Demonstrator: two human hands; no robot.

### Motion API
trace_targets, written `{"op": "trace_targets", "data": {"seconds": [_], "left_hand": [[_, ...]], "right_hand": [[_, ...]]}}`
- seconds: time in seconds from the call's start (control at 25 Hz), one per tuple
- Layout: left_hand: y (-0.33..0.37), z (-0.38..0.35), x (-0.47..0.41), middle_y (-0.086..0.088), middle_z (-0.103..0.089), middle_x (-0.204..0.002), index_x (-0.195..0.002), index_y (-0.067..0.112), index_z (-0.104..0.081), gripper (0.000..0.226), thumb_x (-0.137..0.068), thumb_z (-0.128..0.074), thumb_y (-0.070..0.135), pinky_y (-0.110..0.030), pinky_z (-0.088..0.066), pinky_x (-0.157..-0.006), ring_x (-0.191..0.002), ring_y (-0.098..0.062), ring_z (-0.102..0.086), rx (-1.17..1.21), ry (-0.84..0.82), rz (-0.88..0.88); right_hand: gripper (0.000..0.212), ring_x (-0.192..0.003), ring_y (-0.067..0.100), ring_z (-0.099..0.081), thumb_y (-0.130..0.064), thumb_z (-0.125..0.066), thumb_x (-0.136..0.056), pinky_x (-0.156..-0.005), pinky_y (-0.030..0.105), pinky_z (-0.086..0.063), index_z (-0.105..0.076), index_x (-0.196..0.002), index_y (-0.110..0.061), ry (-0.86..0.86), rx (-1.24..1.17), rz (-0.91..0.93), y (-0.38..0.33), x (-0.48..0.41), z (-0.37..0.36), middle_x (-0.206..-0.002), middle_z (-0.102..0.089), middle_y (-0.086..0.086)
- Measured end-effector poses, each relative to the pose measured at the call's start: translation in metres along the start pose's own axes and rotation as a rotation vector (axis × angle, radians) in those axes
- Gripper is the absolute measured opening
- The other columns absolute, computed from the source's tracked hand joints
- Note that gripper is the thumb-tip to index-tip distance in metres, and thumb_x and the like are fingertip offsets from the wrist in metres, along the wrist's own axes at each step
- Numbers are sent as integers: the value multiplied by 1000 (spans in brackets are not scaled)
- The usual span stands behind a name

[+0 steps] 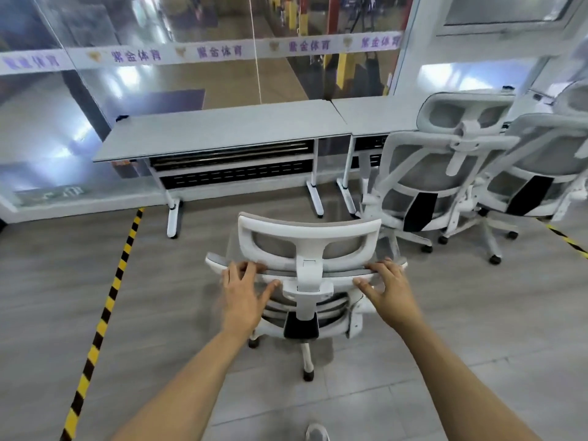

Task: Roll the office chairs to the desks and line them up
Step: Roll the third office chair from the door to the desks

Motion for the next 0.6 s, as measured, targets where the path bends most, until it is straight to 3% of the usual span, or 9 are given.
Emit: {"op": "trace_targets", "data": {"seconds": [0.12,0.24,0.36,0.48,0.6], "left_hand": [[2,-38,-108,-2,-49,-115,-112,28,-63,44,-83,-65,60,-41,-42,-102,-115,-27,-44,-12,-62,35],[5,-55,-176,-2,-47,-113,-112,27,-62,43,-83,-67,58,-43,-44,-99,-112,-27,-44,-30,-74,41],[13,-86,-250,-1,-49,-113,-113,29,-60,44,-85,-61,63,-45,-43,-99,-109,-26,-46,-93,-43,3],[20,-113,-316,-1,-51,-109,-111,30,-61,43,-84,-61,64,-42,-39,-100,-109,-26,-46,-140,-10,19],[33,-138,-371,-2,-52,-110,-111,31,-61,42,-84,-63,63,-41,-37,-102,-111,-26,-46,-154,-14,46]], "right_hand": [[48,-136,21,-39,-53,-67,-89,-108,29,-29,-66,-124,-20,-10,75,-21,12,-113,-6,-133,-54,1],[51,-123,23,-47,-61,-63,-86,-106,37,-40,-66,-118,-22,-27,86,11,22,-179,-16,-121,-55,-3],[53,-122,21,-45,-64,-60,-85,-107,40,-41,-64,-116,-21,-43,59,21,39,-266,-24,-115,-51,-8],[65,-120,22,-49,-70,-53,-83,-105,39,-42,-64,-119,-18,-80,87,14,55,-346,-24,-117,-51,-6],[66,-133,22,-45,-69,-52,-86,-112,39,-38,-61,-129,-20,-127,97,-25,72,-413,-26,-132,-50,-1]]}}
Point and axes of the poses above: each hand's wrist, its own x-axis away from the middle knuckle, its own z-axis out of the back of the hand, y = z × x, the point moved 9 cm from there along -x, towards the middle knuckle
